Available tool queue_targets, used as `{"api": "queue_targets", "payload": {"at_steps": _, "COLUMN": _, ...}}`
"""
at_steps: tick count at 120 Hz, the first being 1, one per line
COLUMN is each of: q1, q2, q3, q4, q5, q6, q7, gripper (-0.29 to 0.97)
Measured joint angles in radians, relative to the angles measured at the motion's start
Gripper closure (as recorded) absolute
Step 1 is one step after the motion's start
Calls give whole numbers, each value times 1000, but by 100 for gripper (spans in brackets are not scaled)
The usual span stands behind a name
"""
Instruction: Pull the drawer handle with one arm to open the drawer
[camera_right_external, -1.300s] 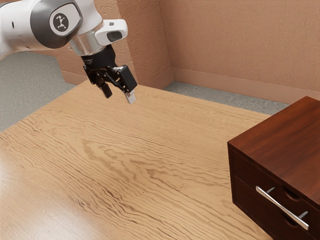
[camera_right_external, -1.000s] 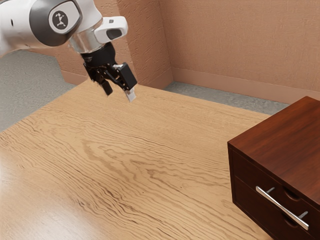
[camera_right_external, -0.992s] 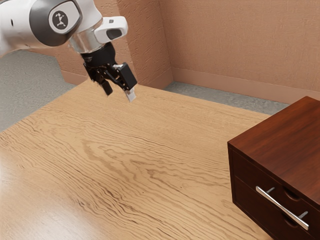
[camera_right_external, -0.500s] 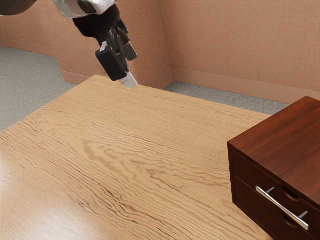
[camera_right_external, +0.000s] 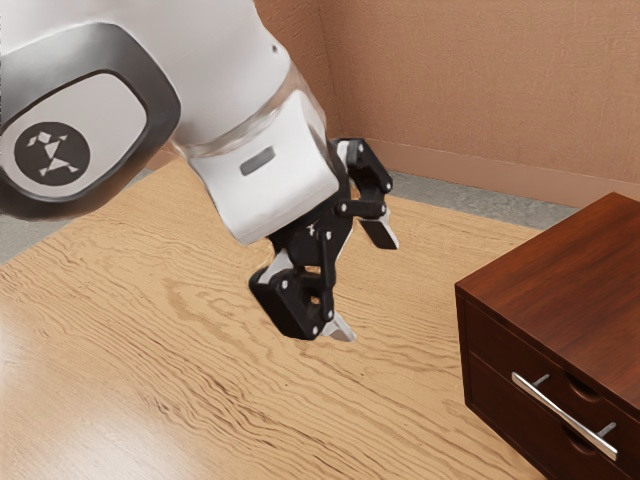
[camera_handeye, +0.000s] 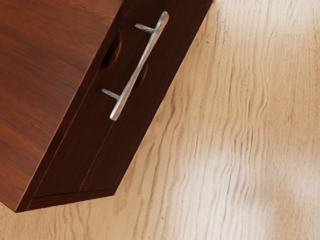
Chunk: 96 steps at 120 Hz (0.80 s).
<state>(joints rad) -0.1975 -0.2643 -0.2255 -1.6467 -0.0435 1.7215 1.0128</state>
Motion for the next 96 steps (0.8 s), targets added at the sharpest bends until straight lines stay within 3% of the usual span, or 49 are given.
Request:
{"api": "queue_targets", "payload": {"at_steps": 10, "q1": 20, "q2": -4, "q3": -66, "q4": -3, "q5": 25, "q6": 35, "q7": 10, "gripper": 1}}
{"api": "queue_targets", "payload": {"at_steps": 19, "q1": 149, "q2": -30, "q3": -164, "q4": -11, "q5": 12, "q6": 63, "q7": 24, "gripper": 3}}
{"api": "queue_targets", "payload": {"at_steps": 28, "q1": 193, "q2": -72, "q3": -195, "q4": -74, "q5": -24, "q6": 110, "q7": 44, "gripper": 6}}
{"api": "queue_targets", "payload": {"at_steps": 52, "q1": 165, "q2": -113, "q3": -246, "q4": -190, "q5": -81, "q6": 257, "q7": 92, "gripper": 13}}
{"api": "queue_targets", "payload": {"at_steps": 96, "q1": 127, "q2": -80, "q3": -330, "q4": -310, "q5": -95, "q6": 465, "q7": 172, "gripper": 27}}
